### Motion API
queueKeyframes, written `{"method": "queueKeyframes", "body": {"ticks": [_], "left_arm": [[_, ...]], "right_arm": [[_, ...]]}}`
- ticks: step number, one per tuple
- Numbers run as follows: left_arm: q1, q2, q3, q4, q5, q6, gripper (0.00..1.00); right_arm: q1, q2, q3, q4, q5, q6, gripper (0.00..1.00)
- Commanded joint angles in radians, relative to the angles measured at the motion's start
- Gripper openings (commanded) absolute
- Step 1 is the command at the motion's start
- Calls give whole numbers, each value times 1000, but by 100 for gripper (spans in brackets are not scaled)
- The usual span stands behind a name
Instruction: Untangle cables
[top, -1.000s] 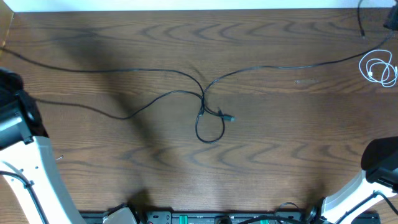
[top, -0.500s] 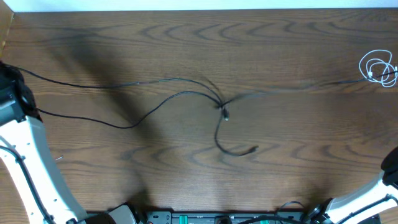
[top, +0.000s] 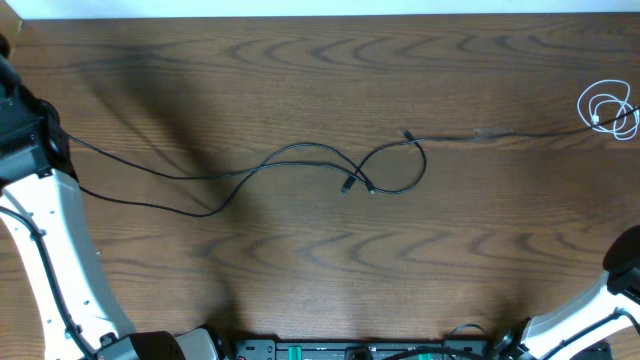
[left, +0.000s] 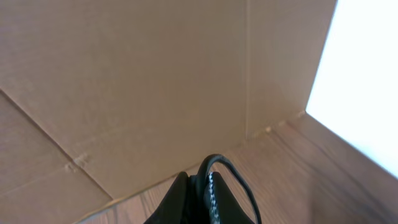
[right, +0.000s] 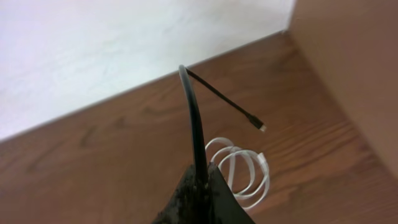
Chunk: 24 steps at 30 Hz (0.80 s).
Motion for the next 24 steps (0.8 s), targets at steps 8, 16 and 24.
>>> {"method": "queueKeyframes", "body": {"ticks": [8,16,24], "left_arm": [[-40,-2,11,-66,2,-13,7],[-41,-14,11,-82,2,-13,8],[-41,-16,11,-113,128,-13,7]], "right_arm": [[40,74,-27,14,128,-29,1],[-27,191,-27,129,204,16,97],[5,155,-24,47,74,13,99]]}}
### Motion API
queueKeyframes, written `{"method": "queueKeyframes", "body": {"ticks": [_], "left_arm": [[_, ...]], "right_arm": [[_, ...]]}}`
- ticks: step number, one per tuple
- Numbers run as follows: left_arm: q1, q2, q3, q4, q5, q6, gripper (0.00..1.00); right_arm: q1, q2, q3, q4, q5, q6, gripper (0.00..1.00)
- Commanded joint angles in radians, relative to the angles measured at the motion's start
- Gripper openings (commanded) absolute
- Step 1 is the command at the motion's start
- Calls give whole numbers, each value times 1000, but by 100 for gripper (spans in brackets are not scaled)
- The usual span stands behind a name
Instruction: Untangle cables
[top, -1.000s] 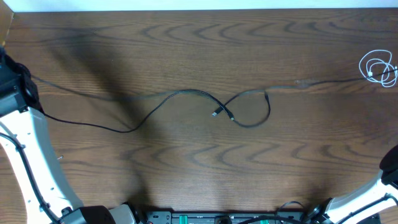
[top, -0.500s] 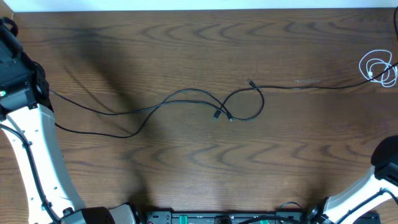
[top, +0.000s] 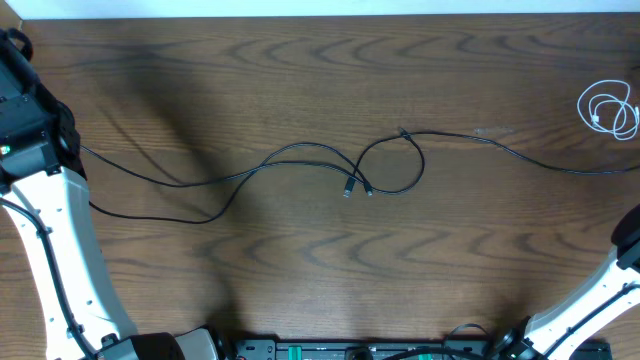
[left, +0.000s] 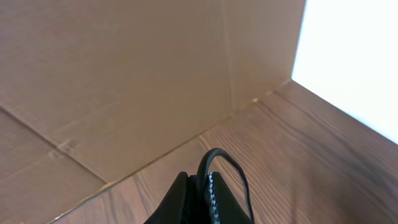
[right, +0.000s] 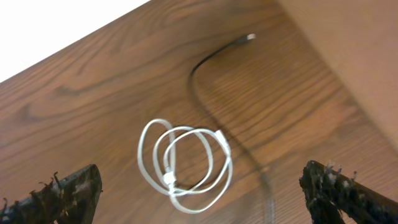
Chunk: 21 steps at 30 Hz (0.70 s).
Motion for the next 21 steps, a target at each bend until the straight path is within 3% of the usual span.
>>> {"method": "queueKeyframes", "body": {"ticks": [1,7,15,21], "left_arm": [[-3,-16,11,-14,102,-7,7],[-3,-19,11,-95,316,-8,7],[-8,-21,8,-315,750,-35,7],[-91,-19,-45,-422,798,-88,7]], "right_arm": [[52,-60,8,-42,-89,-16,99],[166,-96,8,-176,-182,-98,99],[359,-98,8,-306,-248,-100,99],[525,-98,5,-360,-252,-74,98]]}}
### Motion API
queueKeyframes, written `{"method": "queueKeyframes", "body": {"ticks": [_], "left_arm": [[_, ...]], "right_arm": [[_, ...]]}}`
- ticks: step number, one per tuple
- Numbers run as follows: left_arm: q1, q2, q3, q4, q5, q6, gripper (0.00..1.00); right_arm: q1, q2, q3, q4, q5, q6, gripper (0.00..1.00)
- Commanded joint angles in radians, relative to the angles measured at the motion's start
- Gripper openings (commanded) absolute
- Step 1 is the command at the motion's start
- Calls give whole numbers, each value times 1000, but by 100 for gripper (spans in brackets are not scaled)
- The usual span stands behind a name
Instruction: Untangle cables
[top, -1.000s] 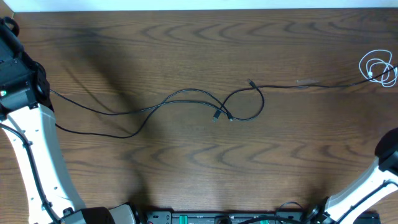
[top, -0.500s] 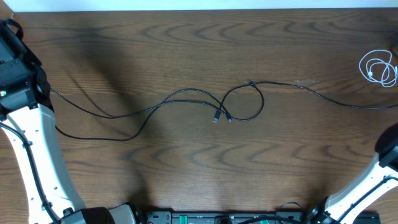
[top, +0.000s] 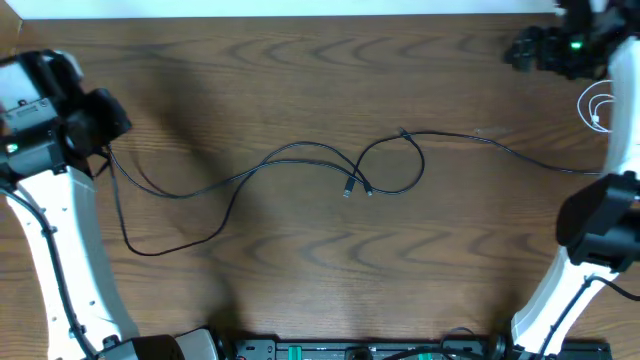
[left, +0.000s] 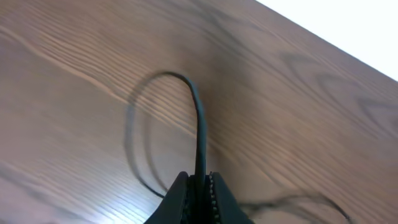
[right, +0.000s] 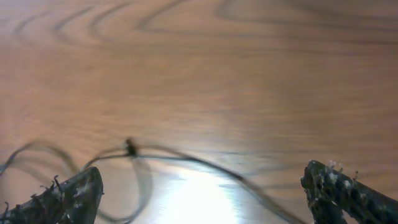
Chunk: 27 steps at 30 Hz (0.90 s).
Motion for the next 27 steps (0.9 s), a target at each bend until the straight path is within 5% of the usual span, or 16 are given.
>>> {"method": "queueKeyframes", "body": {"ticks": [1,18,27], "left_arm": [[-64,-14,-42,-24,84,-40,7],[-382,133,-165,51,11,-306,7],[-502,233,-165,64,-172,-530,7]], "right_arm": [[90,-29,2,-18,-26,35,95],[435,-29,-383,264,16,654,62],[527,-29,-535,334,140,882,39]]}}
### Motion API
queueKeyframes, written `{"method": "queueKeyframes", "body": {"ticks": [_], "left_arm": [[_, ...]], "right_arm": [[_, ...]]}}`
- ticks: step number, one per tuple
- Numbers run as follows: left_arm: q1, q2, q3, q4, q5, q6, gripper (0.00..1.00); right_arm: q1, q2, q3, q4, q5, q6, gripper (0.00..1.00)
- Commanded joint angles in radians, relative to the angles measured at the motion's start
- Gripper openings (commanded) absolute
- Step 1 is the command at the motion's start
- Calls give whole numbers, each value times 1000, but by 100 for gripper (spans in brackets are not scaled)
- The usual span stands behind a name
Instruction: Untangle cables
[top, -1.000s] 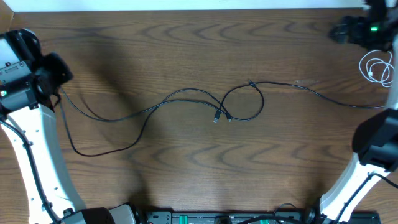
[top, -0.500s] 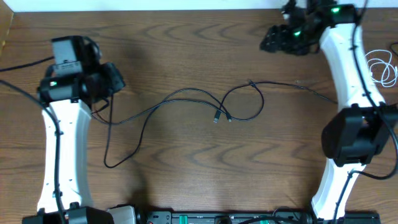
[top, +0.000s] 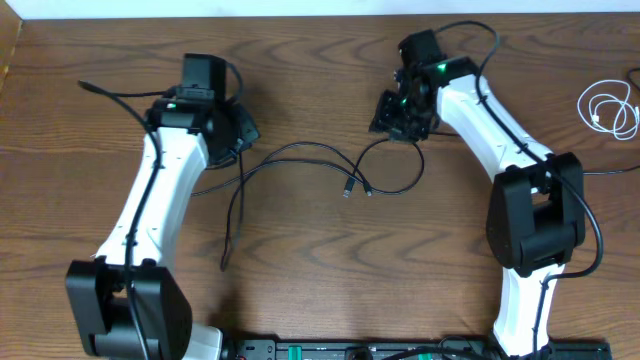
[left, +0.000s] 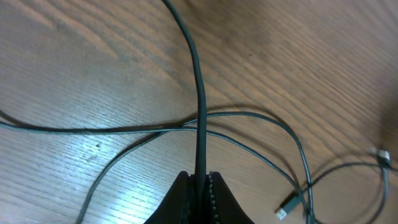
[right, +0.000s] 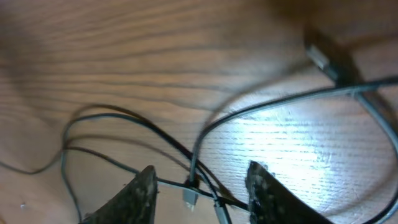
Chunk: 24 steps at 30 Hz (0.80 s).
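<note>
Thin black cables (top: 320, 150) lie crossed in a loop with small plugs (top: 357, 187) at mid-table. My left gripper (top: 238, 132) sits left of the tangle, shut on one black strand (left: 198, 93) that runs forward over two crossing strands (left: 249, 117). My right gripper (top: 393, 118) hovers open over the top of the loop. In the right wrist view two plugs (right: 191, 195) and crossing strands lie between its fingers (right: 144, 186) without touching them. Another plug (right: 320, 53) lies farther off.
A coiled white cable (top: 608, 108) lies at the right edge of the wooden table (top: 320, 280). A loose black strand (top: 232, 225) trails toward the front on the left. Another cable end (top: 85, 88) sits at far left.
My left gripper has moved right from the table's left edge to beside the tangle, still shut on its strand. My right gripper, open, has moved from the far right corner to the loop.
Both grippers were shut on black cable at opposite table ends, pulling it out. The right then stood open with its strand lying by the white coil. Later the left was farther in with slack cable, and now both are at the tangle.
</note>
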Motion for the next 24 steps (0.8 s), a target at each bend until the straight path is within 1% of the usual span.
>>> {"method": "queueKeyframes", "body": {"ticks": [1,6,9,16,19,24], "left_arm": [[-29,31,-6,5,-82,-89,7],[-51,51,-6,8,-94,-89,7],[-51,52,-6,8,-94,-89,8],[-51,52,-6,8,-94,-89,7],[-51,52,-6,8,-94,-89,7],[-51,52,-6,7,-94,-89,7]], "right_arm": [[24,-26,-75,43,82,161,39],[43,-26,-190,217,91,220,32],[47,-26,-226,289,91,221,31],[47,-10,-247,322,121,221,30],[47,8,-247,335,121,220,27],[47,23,-247,346,130,217,18]]}}
